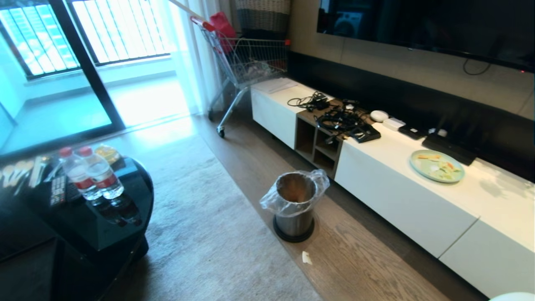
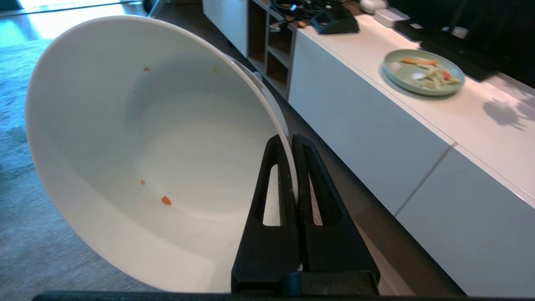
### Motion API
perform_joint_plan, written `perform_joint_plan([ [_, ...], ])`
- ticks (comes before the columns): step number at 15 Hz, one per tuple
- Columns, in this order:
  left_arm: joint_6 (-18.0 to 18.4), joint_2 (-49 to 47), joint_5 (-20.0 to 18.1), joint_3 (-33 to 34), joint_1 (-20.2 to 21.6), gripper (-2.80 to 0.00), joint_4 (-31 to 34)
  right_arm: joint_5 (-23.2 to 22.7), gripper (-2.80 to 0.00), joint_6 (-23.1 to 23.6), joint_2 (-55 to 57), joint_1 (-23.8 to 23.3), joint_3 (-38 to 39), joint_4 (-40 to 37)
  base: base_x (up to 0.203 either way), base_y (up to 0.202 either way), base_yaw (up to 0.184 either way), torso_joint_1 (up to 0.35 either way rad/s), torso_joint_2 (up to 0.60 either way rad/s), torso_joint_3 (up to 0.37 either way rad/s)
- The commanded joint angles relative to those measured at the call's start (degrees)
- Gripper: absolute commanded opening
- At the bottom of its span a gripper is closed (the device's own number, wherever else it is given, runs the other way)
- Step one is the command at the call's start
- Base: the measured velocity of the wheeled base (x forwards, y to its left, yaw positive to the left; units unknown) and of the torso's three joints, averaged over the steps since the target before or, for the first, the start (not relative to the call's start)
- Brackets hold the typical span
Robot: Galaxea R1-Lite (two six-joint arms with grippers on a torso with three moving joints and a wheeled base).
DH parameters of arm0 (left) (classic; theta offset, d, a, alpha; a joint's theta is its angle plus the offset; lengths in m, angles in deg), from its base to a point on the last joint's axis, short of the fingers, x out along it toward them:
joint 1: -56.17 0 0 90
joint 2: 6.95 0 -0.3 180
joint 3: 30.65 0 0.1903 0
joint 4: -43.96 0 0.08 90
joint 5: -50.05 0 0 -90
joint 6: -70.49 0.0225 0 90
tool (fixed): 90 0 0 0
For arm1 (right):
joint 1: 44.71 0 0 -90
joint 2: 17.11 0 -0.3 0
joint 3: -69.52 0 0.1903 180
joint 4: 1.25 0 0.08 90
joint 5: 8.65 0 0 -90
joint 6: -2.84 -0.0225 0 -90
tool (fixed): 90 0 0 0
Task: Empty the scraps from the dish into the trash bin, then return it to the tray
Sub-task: Put the bowl back to the table
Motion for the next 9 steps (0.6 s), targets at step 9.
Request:
perform_joint_plan([
  [9,-0.1,0.0,0.0,0.0,0.0,-2.80,0.0,0.0,-2.80,-0.3,0.1,0.0,-0.1,0.0,0.000,-0.008,0.168,0.003,0.00,0.002],
])
